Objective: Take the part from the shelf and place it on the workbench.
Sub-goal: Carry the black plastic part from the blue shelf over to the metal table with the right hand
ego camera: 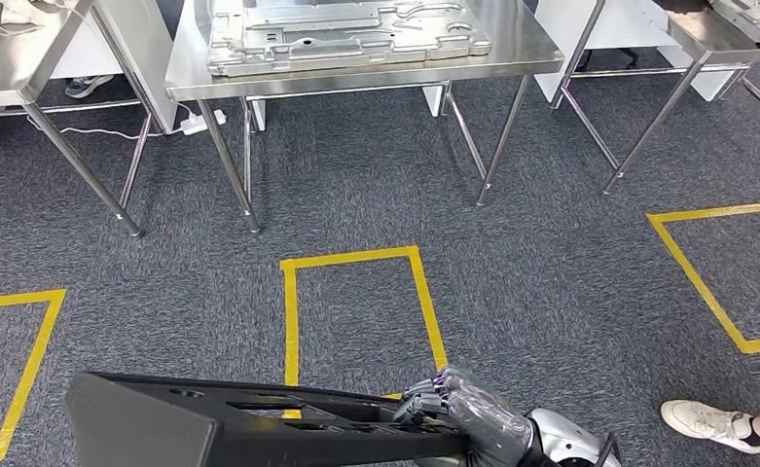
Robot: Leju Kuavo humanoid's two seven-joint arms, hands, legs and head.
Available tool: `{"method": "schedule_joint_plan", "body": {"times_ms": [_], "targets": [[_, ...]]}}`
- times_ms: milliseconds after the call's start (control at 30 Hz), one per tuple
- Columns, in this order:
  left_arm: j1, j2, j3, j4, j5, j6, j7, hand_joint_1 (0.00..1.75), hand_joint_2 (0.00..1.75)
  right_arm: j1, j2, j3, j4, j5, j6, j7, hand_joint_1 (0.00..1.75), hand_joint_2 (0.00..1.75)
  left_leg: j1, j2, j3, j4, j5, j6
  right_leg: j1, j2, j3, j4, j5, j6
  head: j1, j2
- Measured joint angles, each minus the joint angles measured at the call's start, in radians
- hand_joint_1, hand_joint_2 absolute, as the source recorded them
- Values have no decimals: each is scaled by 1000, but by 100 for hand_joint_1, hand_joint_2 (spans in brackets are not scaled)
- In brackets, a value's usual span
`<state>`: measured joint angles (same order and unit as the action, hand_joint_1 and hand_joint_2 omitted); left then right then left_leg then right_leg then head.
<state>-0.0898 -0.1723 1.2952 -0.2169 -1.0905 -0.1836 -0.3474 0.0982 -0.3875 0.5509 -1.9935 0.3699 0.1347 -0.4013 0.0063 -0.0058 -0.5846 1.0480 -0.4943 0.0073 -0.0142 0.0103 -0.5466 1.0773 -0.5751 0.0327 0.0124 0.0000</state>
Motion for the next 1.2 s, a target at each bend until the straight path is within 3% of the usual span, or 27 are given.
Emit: {"method": "schedule_joint_plan", "body": {"times_ms": [100, 133, 167, 233, 300, 333, 433, 500, 533, 600, 633, 667, 700, 767, 800, 867, 967, 1033, 1133, 1167, 1200], "targets": [[0, 0, 0, 0, 3, 0, 1, 0, 175, 1, 0, 1, -1, -5, 2, 8, 175, 175, 2, 2, 10, -3, -9, 9, 0, -1, -113, 177, -57, 2, 0, 0], [1, 0, 1, 0, 4, 0, 1, 0, 175, 2, 0, 1, -1, -9, 3, 12, 175, 175, 2, 2, 14, -3, -14, 9, 0, -1, -145, 214, -55, 2, 0, 0], [2, 0, 1, 0, 6, 1, 1, 0, 175, 3, 0, 1, -1, -15, 4, 16, 175, 175, 2, 1, 20, -3, -19, 9, 0, -1, -161, 218, -35, 2, 0, 0], [2, 0, 2, 0, 8, 4, 2, 0, 175, 4, 0, 1, -1, -23, 7, 20, 175, 175, 2, -1, 38, -3, -32, 6, 0, -1, -135, 120, 50, 0, 0, 0], [2, 0, 5, 0, 10, 6, 3, 0, 175, 2, 0, 1, -1, -28, 9, 20, 175, 175, -1, -2, 53, -4, -46, -3, 4, -3, -90, 9, 104, -4, 0, 0], [2, 0, 7, 0, 10, 6, 4, 0, 175, 2, 0, 1, -1, -30, 10, 20, 175, 175, -2, -2, 57, -5, -51, -9, 6, -3, -78, -19, 109, -7, 0, 0], [0, 0, 12, 0, 10, 7, 7, 0, 175, 0, -1, 1, -1, -39, 17, 13, 175, 175, -3, -2, 67, -15, -59, -23, 7, -3, -68, -34, 97, -21, 0, 0], [-1, 0, 14, 0, 10, 7, 7, 0, 175, -4, -2, 1, -1, -50, 24, 5, 175, 175, -3, -2, 59, 19, -77, -32, 2, -3, -52, -41, 90, -32, -1, 0], [0, 0, 15, 0, 10, 7, 8, 0, 175, -8, -2, 1, -1, -54, 26, 1, 175, 175, -2, -2, 38, 66, -97, -34, 0, -4, -42, -44, 86, -37, -2, 0], [2, 0, 16, 0, 10, 7, 8, 0, 175, -14, -3, 1, -1, -57, 30, -5, 175, 175, -1, -2, -40, 204, -140, -36, 0, -4, -27, -44, 73, -44, -2, 0], [3, 0, 16, 0, 10, 7, 8, 0, 175, -15, -3, 1, -1, -57, 31, -7, 175, 175, 0, -2, -77, 258, -148, -37, 0, -4, -19, -44, 66, -44, -2, 0], [4, 0, 16, 0, 10, 7, 8, 0, 175, -16, -4, 1, -1, -57, 33, -8, 175, 175, 0, -2, -101, 281, -138, -38, 0, -3, -9, -44, 59, -43, -2, 0], [4, 0, 16, 0, 10, 7, 8, 0, 175, -17, -4, 1, 0, -57, 34, -8, 175, 175, 2, -2, -107, 264, -107, -38, -1, -2, 2, -44, 51, -42, -2, 0], [5, 0, 16, 0, 10, 7, 8, 0, 175, -23, -6, 1, 0, -57, 36, -9, 175, 175, 4, -2, -79, 148, -14, -37, -2, -1, 26, -44, 32, -36, -2, 0], [5, 0, 17, 0, 10, 6, 7, 0, 175, -27, -8, 0, 0, -57, 37, -9, 175, 175, 4, -2, -59, 88, 16, -36, 0, 0, 34, -43, 22, -31, -2, 0], [4, 0, 17, 0, 9, 4, 7, 0, 175, -33, -16, -3, -1, -58, 37, -9, 175, 175, 1, -3, -40, 33, 23, -28, 3, 0, 38, -44, 10, -21, -2, 0], [3, 0, 17, 0, 8, 2, 5, 0, 175, -37, -30, -16, -2, -58, 37, -10, 175, 175, 0, -5, -35, 21, 8, -9, 1, 0, 42, -50, 2, -8, -2, 0], [2, 0, 17, 0, 6, 2, 5, 0, 175, -39, -41, -26, -7, -60, 37, -11, 175, 175, 5, -3, -24, 14, 1, 3, 1, -1, 16, 2, -21, -2, -2, 0], [1, 0, 17, 0, 3, -1, 5, 0, 175, -33, -51, -37, -11, -63, 35, -11, 175, 175, 5, 0, -8, 11, -14, 12, 1, -2, -108, 184, -65, -1, -1, 0], [2, 0, 17, 0, 3, -1, 5, 0, 175, -29, -54, -40, -11, -64, 35, -11, 175, 175, 4, -1, -1, 11, -20, 12, 1, -2, -141, 216, -56, -1, -1, 0], [2, 0, 17, 0, 2, -1, 5, 0, 175, -26, -57, -42, -11, -64, 34, -11, 175, 175, 4, -2, 9, 11, -28, 12, 1, -2, -156, 212, -27, -1, -1, 0]]}}
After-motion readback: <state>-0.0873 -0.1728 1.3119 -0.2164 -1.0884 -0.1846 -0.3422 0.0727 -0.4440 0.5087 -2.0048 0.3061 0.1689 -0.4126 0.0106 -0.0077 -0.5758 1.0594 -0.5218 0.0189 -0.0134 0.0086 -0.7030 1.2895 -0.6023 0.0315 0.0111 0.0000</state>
